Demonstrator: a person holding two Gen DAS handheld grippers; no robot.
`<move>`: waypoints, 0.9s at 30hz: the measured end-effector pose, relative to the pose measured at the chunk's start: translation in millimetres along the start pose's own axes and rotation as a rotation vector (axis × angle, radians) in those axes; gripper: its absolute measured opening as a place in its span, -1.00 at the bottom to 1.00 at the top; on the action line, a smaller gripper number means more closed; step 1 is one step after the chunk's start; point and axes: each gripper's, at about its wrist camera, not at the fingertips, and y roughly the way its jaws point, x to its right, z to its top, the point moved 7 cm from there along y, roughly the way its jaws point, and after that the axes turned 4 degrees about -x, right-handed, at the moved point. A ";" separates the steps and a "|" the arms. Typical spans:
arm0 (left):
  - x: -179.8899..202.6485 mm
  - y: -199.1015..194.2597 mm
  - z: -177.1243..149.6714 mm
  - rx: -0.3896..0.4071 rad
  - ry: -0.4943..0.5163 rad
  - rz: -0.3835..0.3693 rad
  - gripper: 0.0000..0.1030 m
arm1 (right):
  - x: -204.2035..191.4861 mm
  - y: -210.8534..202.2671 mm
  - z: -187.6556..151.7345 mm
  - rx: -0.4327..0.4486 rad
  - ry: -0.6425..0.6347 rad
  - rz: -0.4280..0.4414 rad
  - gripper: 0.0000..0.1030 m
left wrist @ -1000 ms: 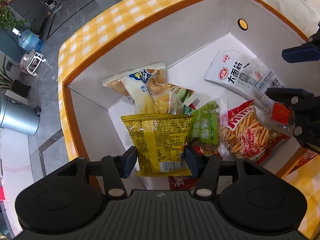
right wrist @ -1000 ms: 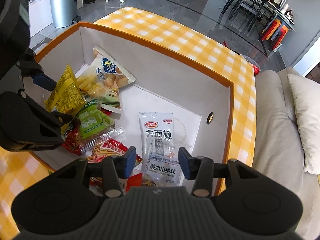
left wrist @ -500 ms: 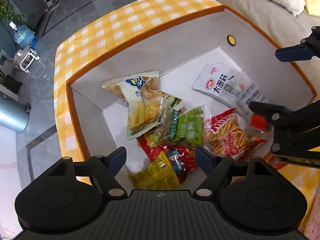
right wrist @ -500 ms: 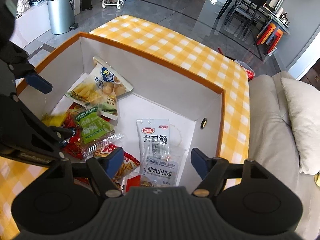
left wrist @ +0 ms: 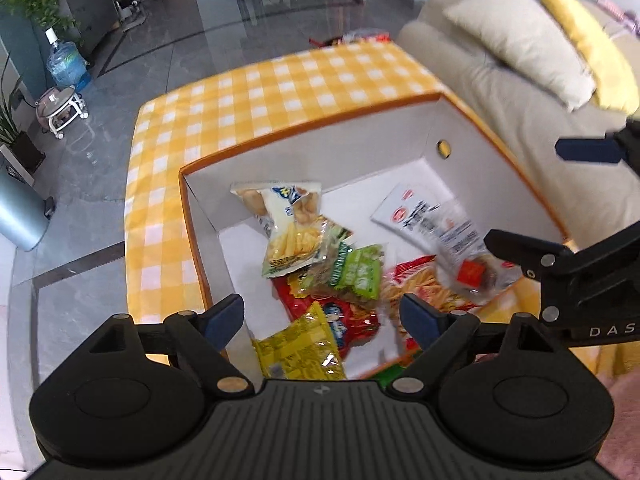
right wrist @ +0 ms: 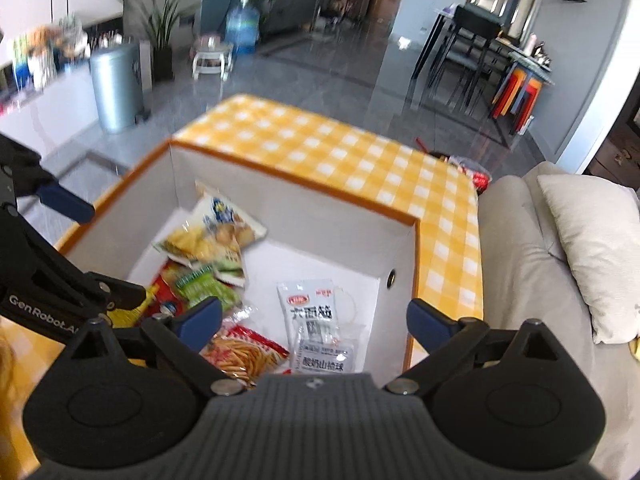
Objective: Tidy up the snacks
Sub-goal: 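Move both tools back toward the sausage stick and chocolate bar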
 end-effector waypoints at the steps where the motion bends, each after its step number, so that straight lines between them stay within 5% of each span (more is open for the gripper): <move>1: 0.0 -4.9 -1.9 0.012 -0.008 -0.010 0.99 | 0.0 -5.9 -1.3 0.016 0.014 0.004 0.89; 11: 1.0 -44.1 -34.7 0.135 -0.112 -0.082 1.00 | -4.5 -57.8 -48.6 0.128 0.124 0.013 0.92; 19: 17.4 -56.3 -71.7 0.202 -0.150 -0.108 1.00 | -15.6 -65.8 -112.3 0.092 0.189 0.018 0.92; 27: 38.6 -48.3 -111.9 0.173 -0.247 -0.156 1.00 | -21.8 -63.7 -156.6 0.047 0.205 -0.011 0.92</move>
